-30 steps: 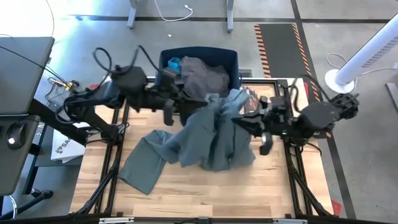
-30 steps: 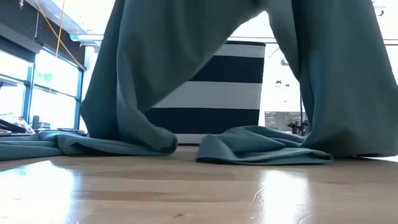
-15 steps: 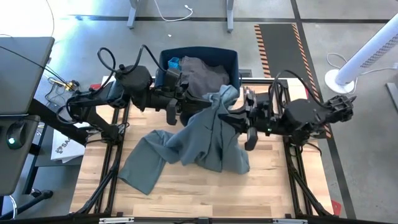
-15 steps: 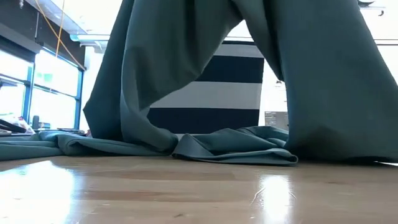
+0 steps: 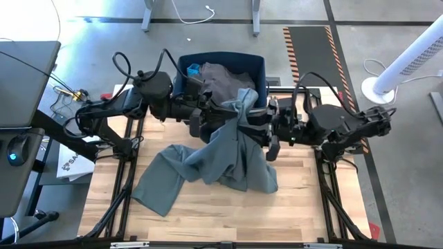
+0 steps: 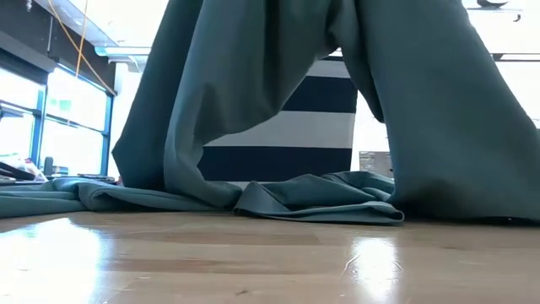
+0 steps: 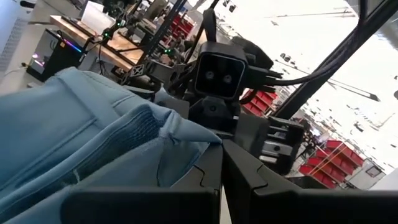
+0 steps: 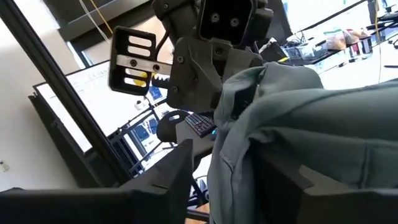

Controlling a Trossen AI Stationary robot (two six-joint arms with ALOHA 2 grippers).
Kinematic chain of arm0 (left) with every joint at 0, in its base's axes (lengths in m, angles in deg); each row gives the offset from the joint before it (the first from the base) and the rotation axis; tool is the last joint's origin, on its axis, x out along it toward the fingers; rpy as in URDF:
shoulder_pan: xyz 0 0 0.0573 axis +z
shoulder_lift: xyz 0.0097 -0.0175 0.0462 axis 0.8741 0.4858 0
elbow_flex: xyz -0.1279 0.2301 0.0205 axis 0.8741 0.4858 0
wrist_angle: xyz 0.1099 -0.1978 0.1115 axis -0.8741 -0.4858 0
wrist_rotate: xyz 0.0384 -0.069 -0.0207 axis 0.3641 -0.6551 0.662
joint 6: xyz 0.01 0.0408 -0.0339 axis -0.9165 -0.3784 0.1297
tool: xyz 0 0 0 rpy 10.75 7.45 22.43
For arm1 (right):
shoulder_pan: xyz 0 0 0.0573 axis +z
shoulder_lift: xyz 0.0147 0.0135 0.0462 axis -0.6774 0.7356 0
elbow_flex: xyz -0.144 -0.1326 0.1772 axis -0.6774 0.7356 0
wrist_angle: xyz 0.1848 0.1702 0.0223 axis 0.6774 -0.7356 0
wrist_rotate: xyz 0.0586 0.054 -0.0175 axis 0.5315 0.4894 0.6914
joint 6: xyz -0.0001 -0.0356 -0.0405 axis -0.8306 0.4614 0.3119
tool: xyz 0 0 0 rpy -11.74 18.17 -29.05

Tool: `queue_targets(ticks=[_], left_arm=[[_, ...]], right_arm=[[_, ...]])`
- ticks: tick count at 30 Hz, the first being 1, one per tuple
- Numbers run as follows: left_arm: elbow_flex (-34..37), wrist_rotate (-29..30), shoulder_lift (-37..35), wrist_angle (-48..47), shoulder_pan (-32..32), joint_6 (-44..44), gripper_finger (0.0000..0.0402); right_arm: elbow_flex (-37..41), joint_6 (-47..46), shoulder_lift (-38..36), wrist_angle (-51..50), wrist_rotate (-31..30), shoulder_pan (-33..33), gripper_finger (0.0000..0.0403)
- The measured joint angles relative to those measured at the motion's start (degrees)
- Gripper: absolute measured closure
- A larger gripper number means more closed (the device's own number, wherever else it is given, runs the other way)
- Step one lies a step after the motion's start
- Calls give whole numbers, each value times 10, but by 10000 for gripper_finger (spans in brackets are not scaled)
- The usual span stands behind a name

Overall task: Sort clothes
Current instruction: Fold the blue pants

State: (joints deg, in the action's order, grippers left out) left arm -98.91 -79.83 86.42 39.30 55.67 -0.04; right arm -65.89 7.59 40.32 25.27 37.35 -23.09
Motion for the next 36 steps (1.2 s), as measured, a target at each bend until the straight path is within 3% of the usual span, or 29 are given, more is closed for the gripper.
queue_targets(ticks=[8,16,20,25,29,36], left_arm=[[0,-19,11,-4,13,5,401],[0,-27,14,-6,22,5,401],[0,-39,14,-7,27,5,401],[0,-51,14,-10,37,-3,400],[0,-87,12,-20,48,-13,378],[0,-130,-22,-85,87,-20,306]], right_arm=[[0,2,20,13,2,-16,205],[0,7,23,14,-29,-27,203],[0,9,23,12,-40,-31,246],[0,23,22,4,-41,-31,381],[0,18,21,-3,-42,-31,391],[0,15,-9,-51,-65,-22,397]])
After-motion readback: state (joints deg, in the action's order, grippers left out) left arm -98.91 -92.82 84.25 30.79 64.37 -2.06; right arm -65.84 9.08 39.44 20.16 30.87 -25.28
